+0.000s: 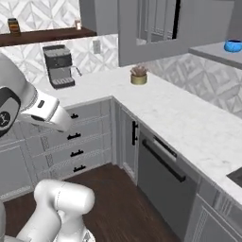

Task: Gather all objects into one cabinet and sort the glasses and bowls to opposite sides.

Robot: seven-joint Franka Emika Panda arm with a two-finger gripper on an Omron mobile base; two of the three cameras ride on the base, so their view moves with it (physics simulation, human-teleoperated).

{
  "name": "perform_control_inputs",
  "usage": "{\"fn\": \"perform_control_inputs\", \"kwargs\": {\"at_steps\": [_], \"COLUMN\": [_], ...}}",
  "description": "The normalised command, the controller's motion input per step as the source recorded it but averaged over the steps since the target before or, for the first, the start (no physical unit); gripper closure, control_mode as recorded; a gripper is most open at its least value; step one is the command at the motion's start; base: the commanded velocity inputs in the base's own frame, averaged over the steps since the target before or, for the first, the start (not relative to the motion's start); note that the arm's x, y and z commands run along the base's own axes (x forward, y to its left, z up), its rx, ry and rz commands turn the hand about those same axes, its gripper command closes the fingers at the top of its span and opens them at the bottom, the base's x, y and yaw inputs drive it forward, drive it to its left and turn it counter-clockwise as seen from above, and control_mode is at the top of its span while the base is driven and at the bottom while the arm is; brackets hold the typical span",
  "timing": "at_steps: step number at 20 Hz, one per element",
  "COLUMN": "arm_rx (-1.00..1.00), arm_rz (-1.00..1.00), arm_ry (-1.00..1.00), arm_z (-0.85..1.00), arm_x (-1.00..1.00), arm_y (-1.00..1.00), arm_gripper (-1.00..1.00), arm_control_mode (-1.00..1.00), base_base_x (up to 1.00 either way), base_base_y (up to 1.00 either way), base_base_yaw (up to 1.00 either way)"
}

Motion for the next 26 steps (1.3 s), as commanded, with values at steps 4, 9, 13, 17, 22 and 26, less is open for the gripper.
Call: {"fn": "perform_control_inputs", "kwargs": {"at_steps": [4, 9, 13, 17, 22, 26], "arm_rx": [0.00, 0.00, 0.00, 0.00, 0.00, 0.00], "arm_rz": [0.00, 0.00, 0.00, 0.00, 0.00, 0.00], "arm_ry": [0.00, 0.00, 0.00, 0.00, 0.00, 0.00], "arm_z": [0.00, 0.00, 0.00, 0.00, 0.00, 0.00], "arm_x": [0.00, 0.00, 0.00, 0.00, 0.00, 0.00], "arm_y": [0.00, 0.00, 0.00, 0.00, 0.00, 0.00], "arm_gripper": [-1.00, -1.00, -1.00, -1.00, -1.00, -1.00], "arm_control_mode": [1.00, 1.00, 1.00, 1.00, 1.00, 1.00], "base_base_x": [0.00, 0.00, 0.00, 0.05, 0.48, 0.91], "base_base_y": [0.23, 0.22, 0.26, 0.32, 0.13, 0.00], "base_base_yaw": [0.70, 0.55, 0.47, 0.47, 0.34, 0.30]}}
